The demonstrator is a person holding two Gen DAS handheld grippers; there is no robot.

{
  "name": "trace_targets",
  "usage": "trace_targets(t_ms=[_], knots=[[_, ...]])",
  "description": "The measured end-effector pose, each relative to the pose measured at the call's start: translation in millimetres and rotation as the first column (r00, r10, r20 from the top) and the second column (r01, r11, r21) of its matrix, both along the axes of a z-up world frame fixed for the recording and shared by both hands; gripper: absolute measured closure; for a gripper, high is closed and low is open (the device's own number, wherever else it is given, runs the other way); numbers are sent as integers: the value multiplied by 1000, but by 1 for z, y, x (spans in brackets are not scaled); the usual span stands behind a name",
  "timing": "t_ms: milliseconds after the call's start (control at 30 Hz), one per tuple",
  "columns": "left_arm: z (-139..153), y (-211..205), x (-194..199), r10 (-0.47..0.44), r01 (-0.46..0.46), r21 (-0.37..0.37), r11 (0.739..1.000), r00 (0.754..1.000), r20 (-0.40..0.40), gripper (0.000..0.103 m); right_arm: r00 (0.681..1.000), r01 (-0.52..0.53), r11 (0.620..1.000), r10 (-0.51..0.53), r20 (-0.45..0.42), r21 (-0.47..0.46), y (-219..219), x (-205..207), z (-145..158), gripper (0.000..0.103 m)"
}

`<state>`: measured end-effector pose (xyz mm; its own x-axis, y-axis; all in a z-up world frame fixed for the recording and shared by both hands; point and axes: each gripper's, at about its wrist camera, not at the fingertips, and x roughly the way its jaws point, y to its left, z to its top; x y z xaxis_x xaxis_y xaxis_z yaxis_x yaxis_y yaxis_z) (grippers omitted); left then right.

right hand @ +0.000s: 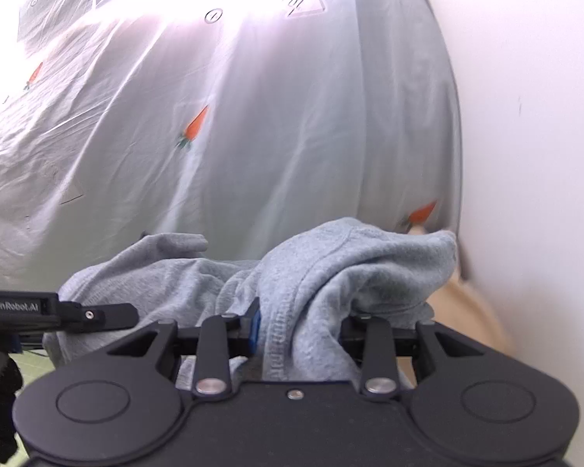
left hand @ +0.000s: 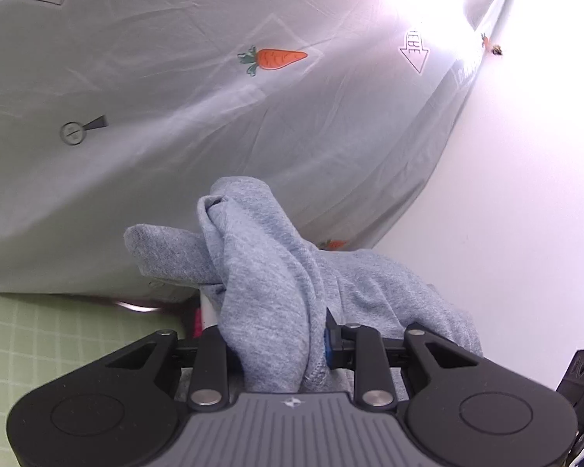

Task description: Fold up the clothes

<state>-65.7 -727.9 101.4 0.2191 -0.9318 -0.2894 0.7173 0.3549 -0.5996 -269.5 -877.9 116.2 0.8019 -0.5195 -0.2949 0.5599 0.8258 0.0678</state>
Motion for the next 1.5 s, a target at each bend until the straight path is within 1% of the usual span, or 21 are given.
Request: trace_targets(t_ms=[33,67,100,133,167,233,300,367,400,467,533,600,667,733,833,900,1000,1100,1200,1333,1500], knots=[[0,-20,6,16,-16,1,1000,1000,-11,67,1000,19,999,-20,-11,-36,-22,4,7,66],[-4,-39,13,30,-30,21,999,1000,-6,55,998,52,997,-54,-33,-55,-46,12,8,58],[-10,-58,20,42,-42,47,998,999,8,44,992,104,992,-108,-61,-71,-69,21,4,44],[-18,-76,26,53,-56,84,995,998,31,40,981,157,983,-166,-103,-94,-89,31,-4,38],[-28,-90,30,66,-73,133,988,996,59,39,967,192,974,-209,-144,-124,-103,40,-14,36],[-49,-113,36,82,-103,215,971,991,103,39,946,244,949,-279,-167,-201,-115,51,-36,38],[-69,-127,42,77,-102,251,962,991,107,39,936,307,918,-339,-94,-251,-112,56,-52,40],[-88,-139,48,67,-90,293,952,994,86,39,948,288,930,-311,-70,-226,-113,66,-67,45],[-98,-145,51,69,-89,312,946,995,75,39,951,271,939,-296,-94,-213,-117,74,-76,54],[-115,-153,56,71,-86,348,933,996,55,39,945,264,944,-295,-145,-198,-129,89,-95,62],[-127,-156,59,73,-83,377,922,997,39,39,927,305,931,-339,-162,-199,-141,96,-111,61],[-136,-151,62,74,-81,388,918,997,33,36,913,352,921,-377,-156,-165,-154,94,-118,53],[-142,-141,64,79,-89,396,914,996,42,26,912,365,922,-382,-151,-129,-165,90,-118,44],[-143,-127,63,85,-100,390,915,995,57,23,921,343,930,-360,-147,-131,-164,87,-114,38],[-136,-105,57,89,-106,373,922,994,61,15,927,325,933,-346,-141,-152,-153,81,-106,27],[-127,-95,51,92,-113,361,925,993,76,6,931,320,933,-342,-129,-165,-145,75,-101,13],[-105,-78,34,88,-132,339,931,986,142,6,940,315,932,-333,-79,-178,-120,57,-90,1],[-82,-52,13,80,-145,308,940,973,214,4,946,311,933,-323,-39,-184,-92,38,-80,0],[-64,-23,-11,101,-184,286,940,954,282,0,953,294,946,-301,-34,-136,-53,12,-72,0],[-52,20,-43,72,-158,285,945,954,291,0,948,307,949,-311,-66,-64,7,-22,-71,0],[-55,65,-83,52,-150,316,937,953,300,0,954,289,956,-283,-99,56,71,-60,-78,0]])
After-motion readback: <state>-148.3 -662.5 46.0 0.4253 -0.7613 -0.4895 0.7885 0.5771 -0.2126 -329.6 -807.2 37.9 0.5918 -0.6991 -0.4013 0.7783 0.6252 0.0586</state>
